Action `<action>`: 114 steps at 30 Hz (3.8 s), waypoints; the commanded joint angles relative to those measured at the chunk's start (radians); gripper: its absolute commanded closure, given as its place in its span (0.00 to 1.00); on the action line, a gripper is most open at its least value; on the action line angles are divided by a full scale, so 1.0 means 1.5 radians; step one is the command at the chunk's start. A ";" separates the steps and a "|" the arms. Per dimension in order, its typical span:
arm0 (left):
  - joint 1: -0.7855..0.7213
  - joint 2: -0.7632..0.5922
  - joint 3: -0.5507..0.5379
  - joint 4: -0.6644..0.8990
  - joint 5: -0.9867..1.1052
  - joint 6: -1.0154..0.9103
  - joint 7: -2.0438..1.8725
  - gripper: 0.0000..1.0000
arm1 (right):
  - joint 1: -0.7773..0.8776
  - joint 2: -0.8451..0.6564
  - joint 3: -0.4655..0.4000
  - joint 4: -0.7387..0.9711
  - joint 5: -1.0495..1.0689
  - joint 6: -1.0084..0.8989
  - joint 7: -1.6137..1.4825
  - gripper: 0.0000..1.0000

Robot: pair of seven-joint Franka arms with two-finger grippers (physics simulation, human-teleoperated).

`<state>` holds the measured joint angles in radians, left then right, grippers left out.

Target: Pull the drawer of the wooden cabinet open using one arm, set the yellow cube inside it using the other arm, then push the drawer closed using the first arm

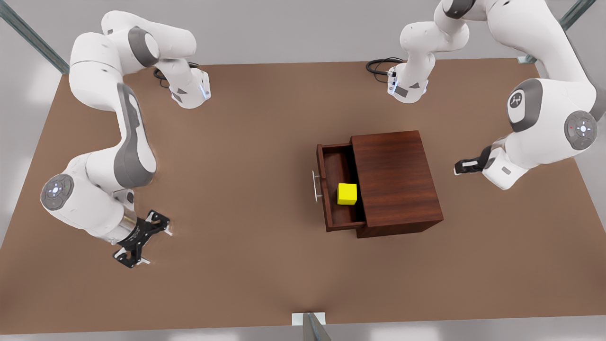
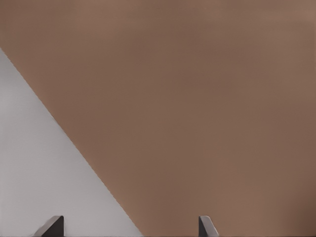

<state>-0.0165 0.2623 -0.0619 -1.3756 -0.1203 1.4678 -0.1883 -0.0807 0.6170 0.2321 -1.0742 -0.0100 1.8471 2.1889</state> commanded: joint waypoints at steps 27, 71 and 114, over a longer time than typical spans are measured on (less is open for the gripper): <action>-0.469 0.230 -0.001 -0.001 0.086 0.391 -1.631 1.00 | 0.002 -0.262 -0.089 -0.345 -0.049 -0.165 -1.393 0.00; -0.395 0.262 0.054 -0.012 0.137 0.283 -1.387 1.00 | 0.002 -0.253 -0.088 -0.341 -0.050 -0.165 -1.387 0.00; -0.086 0.002 0.086 -0.023 0.019 0.084 0.241 0.00 | 0.002 -0.253 -0.088 -0.341 -0.052 -0.166 -1.387 0.00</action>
<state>-0.1436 0.2651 0.0669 -1.4101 -0.1055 1.5933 -0.4555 -0.0783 0.2388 0.0996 -1.5866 -0.0876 1.5992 0.1127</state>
